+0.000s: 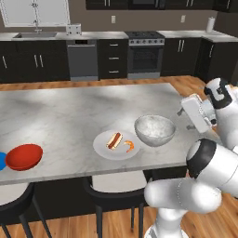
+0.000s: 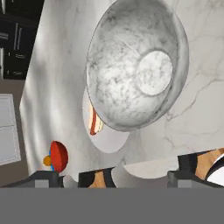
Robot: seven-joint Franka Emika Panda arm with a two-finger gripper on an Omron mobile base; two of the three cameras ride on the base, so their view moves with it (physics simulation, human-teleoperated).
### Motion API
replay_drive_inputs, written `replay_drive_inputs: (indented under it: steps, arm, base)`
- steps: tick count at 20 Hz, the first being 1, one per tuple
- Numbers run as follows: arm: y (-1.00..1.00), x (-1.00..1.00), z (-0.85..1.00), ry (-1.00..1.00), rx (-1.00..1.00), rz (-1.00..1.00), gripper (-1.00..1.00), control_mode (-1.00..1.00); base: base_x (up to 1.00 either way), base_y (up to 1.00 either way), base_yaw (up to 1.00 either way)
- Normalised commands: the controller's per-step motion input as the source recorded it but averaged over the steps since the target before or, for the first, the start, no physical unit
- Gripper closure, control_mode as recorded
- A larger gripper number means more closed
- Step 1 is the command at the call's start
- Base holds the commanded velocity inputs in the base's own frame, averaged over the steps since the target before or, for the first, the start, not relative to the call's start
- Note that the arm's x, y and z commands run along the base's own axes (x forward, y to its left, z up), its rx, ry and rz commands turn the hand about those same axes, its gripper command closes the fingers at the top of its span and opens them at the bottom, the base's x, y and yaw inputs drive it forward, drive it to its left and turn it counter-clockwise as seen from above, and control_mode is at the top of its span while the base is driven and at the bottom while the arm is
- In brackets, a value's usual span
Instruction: Take the smaller bowl and place it next to the appetizer plate on the dining counter , and place the larger bowl next to the plate with cooked food.
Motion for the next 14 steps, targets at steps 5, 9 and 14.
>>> replay_drive_inputs:
  steps: [5, 9, 14]
  arm:
    - [0.28, -0.67, 0.92, 0.00, 0.00, 0.00, -1.00, -1.00]
    - [0.15, -0.84, 0.98, 0.00, 0.01, 0.00, -1.00, -1.00]
    - [0.08, -0.97, 0.82, 0.01, 0.10, 0.00, -1.00, -1.00]
  base:
    - [0.00, 0.00, 0.00]
    - [0.00, 0.00, 0.00]
    - [0.00, 0.00, 0.00]
